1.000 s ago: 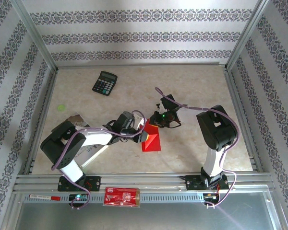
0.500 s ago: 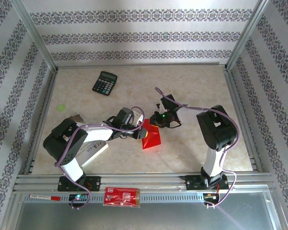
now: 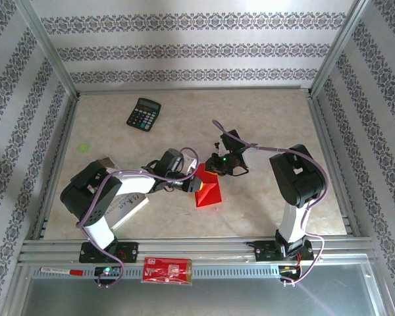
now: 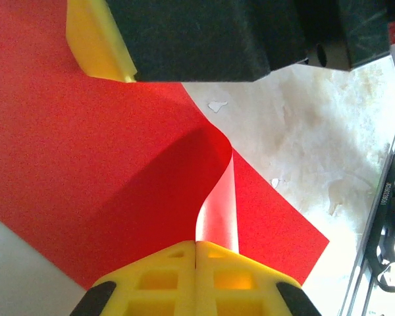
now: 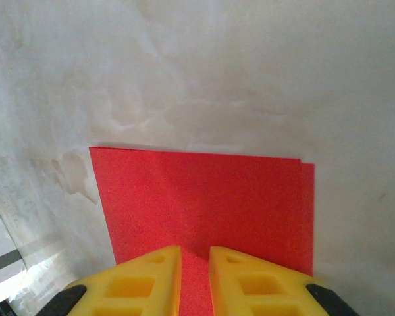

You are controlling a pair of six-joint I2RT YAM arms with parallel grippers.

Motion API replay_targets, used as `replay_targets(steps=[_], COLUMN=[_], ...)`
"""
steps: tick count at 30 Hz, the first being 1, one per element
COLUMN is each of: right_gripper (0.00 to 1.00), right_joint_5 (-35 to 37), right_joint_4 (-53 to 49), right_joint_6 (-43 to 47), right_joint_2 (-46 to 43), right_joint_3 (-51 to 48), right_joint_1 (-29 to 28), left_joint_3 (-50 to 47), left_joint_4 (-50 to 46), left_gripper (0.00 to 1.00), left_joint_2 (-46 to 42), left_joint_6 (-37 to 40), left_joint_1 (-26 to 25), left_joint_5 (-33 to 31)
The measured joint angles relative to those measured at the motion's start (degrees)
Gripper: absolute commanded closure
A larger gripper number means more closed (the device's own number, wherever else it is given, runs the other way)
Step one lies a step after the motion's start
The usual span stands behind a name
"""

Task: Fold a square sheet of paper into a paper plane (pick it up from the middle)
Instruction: Fold the triangle a second time at the center of the table.

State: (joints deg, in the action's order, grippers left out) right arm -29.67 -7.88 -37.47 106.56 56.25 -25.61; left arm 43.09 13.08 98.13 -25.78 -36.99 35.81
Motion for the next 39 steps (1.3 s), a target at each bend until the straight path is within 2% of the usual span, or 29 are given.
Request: replay_targets(steps=[39], right_gripper=[0.78], right_joint_5=[0.0], right_joint_4=[0.5], right_joint_6=[0.0], right_joint_2=[0.0], right_joint_3=[-0.3], right_joint_1=[0.0], left_joint_3=[1.7], left_joint_4=[-4.8], left_gripper=[1.0], left_joint_2=[3.7], left_joint_6=[0.5], left_joint_1=[1.1], left_joint_5=[-1.3])
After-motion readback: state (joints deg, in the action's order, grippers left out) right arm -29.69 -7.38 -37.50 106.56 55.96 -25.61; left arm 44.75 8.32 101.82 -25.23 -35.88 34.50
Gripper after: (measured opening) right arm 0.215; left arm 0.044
